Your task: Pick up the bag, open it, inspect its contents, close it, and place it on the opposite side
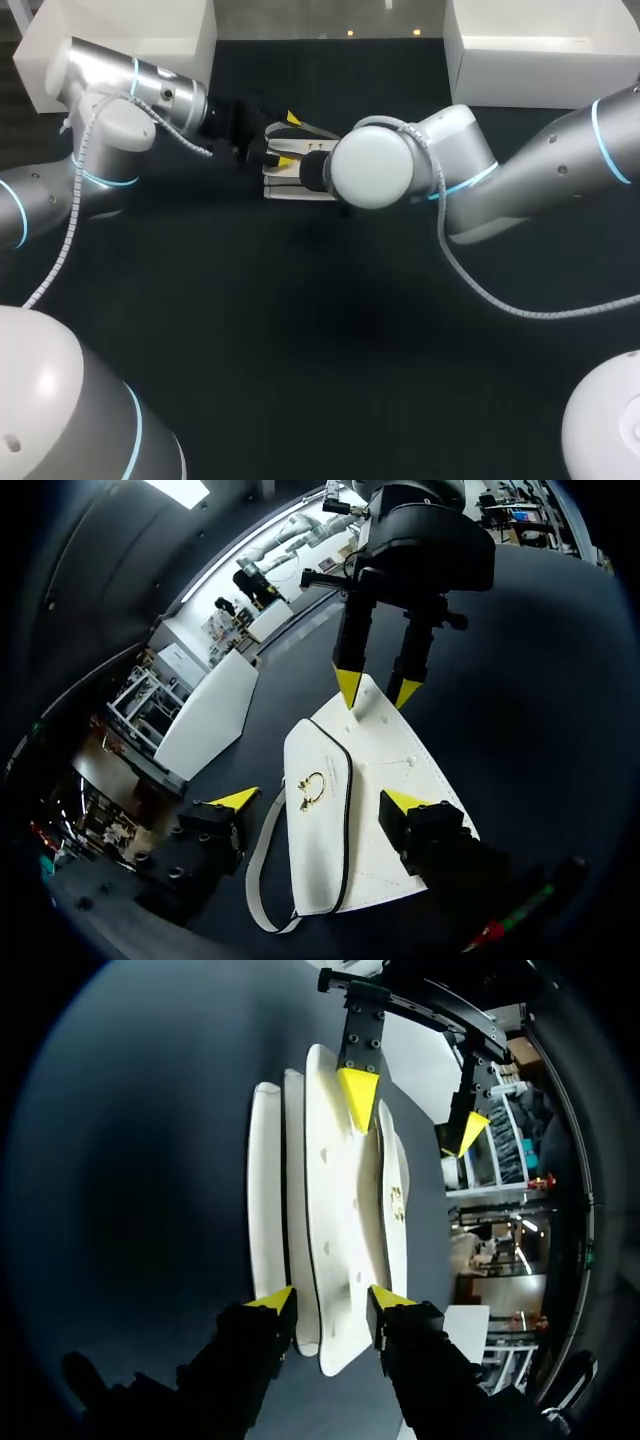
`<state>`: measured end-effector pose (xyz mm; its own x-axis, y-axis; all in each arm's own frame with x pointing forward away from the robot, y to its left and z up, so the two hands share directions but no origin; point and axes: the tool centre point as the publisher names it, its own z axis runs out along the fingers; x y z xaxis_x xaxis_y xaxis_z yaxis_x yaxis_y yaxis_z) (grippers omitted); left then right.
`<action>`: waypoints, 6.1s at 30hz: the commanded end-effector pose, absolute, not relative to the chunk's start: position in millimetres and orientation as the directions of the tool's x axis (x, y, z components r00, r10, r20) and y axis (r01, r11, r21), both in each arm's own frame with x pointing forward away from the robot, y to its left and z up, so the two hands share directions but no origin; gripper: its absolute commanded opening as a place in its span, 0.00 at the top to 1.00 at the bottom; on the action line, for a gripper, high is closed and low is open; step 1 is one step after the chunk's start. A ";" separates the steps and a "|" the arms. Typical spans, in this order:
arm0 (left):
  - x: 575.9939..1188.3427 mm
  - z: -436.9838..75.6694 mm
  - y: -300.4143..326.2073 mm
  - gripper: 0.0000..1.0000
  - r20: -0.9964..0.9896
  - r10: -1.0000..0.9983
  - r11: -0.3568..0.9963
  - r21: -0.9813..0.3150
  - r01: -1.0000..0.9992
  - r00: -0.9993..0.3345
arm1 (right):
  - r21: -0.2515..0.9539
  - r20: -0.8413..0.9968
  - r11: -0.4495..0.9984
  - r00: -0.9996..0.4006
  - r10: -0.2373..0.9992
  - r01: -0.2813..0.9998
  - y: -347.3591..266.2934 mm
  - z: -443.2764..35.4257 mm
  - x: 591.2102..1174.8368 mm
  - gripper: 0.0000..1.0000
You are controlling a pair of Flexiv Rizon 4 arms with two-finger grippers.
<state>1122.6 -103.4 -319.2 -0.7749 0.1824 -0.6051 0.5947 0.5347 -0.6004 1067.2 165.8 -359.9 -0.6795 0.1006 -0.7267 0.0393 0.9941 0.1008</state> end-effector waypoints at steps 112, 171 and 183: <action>1126.4 -302.7 -35.5 0.00 0.866 -0.492 -0.006 0.095 -0.995 0.086 | 0.037 0.655 -0.212 0.137 0.743 0.976 107.1 -307.5 1111.0 0.00; 1122.5 -345.2 -76.7 0.39 0.925 -0.379 0.065 0.023 -0.998 -0.003 | -0.185 0.870 -0.050 0.187 0.457 0.981 152.3 -352.5 1122.4 0.40; 1128.3 -349.2 -75.6 0.55 0.914 -0.406 0.006 0.018 -1.000 0.014 | -0.209 0.863 -0.044 0.206 0.462 0.977 157.0 -360.3 1122.6 0.51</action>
